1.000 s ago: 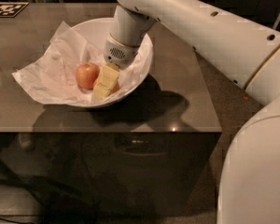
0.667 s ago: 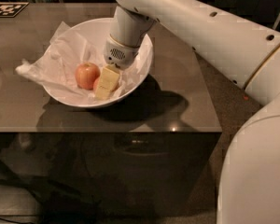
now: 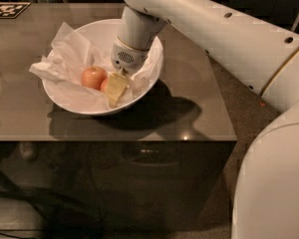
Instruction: Pick apple from white bowl
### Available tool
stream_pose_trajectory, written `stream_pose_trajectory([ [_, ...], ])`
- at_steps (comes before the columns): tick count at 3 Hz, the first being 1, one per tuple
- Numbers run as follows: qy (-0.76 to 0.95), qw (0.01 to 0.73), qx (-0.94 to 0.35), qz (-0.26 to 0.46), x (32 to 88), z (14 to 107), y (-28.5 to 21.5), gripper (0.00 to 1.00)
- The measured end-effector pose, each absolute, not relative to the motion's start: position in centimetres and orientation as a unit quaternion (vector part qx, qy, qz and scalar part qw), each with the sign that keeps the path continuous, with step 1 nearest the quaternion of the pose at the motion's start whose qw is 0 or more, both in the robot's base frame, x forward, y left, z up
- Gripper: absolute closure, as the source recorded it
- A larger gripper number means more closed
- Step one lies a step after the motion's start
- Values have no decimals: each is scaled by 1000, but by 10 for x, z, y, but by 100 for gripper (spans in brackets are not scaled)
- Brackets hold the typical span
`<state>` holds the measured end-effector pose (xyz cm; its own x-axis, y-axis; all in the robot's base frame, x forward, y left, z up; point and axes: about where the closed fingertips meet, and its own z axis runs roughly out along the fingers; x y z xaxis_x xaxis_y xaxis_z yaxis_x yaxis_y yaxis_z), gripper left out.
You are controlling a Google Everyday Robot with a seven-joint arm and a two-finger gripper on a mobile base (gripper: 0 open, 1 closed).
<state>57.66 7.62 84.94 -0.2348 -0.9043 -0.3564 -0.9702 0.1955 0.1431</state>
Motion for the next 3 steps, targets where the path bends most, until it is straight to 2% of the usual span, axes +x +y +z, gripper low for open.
stream_pose_trajectory([
  [1, 767, 97, -611, 170, 577, 849, 76, 87],
  [2, 761, 113, -617, 165, 575, 863, 74, 100],
  [3, 750, 134, -630, 150, 566, 899, 72, 100],
])
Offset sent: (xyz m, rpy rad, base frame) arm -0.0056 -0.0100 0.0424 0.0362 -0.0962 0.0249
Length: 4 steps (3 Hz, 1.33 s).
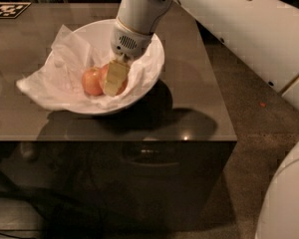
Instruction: Pick apple from white bowl
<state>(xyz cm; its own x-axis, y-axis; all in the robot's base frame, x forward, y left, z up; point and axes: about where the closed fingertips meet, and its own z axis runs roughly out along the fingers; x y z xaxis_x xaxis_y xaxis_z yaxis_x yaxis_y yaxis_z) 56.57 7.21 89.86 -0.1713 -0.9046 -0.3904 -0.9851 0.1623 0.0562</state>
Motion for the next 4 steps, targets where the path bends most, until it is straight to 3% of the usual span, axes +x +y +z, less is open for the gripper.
stream_pose_trajectory([
  [4, 733, 158, -650, 122, 566, 996, 78, 100],
])
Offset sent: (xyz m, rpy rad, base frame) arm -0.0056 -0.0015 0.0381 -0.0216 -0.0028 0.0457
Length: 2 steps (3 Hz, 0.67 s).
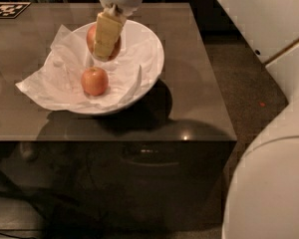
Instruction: Pick apple from white bowl
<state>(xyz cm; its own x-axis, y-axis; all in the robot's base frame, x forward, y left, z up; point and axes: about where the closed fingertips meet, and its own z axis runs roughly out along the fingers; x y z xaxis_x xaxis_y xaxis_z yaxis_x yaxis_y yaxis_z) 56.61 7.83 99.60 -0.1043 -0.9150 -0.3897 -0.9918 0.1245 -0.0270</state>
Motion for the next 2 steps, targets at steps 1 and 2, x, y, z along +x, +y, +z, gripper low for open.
stream_pose_trajectory([
  [1, 727, 190, -650, 113, 575, 1031, 88, 100],
  [2, 718, 227, -650, 106, 583, 1065, 99, 100],
])
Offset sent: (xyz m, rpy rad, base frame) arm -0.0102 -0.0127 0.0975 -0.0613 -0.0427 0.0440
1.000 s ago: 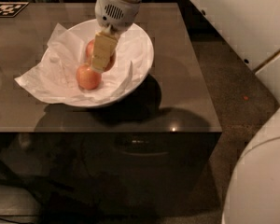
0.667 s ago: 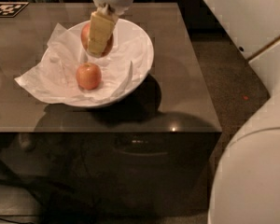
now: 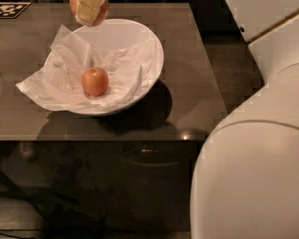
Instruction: Pick apple from white bowl
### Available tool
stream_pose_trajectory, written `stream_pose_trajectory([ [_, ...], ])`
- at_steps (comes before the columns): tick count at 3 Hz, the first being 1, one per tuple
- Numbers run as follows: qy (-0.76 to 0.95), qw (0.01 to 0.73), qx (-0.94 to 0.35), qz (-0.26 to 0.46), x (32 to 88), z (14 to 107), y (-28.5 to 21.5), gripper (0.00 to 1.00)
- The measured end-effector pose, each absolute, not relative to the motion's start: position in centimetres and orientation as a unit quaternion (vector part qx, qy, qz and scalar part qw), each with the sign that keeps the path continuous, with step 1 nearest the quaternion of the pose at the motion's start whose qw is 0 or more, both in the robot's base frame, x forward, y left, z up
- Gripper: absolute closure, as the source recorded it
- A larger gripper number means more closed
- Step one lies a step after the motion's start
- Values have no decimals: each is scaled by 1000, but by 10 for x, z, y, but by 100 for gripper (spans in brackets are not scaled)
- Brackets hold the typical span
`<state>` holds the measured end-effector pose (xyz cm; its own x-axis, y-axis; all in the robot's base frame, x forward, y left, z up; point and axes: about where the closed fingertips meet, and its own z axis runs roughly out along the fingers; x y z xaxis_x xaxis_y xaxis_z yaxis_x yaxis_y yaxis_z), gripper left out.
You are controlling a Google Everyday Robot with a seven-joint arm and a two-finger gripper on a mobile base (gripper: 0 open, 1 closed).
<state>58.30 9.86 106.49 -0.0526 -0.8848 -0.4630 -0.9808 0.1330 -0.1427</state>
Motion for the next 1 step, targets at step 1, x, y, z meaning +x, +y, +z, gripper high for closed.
stream_pose_trajectory([
  [1, 715, 247, -646, 108, 590, 1070, 106, 100],
])
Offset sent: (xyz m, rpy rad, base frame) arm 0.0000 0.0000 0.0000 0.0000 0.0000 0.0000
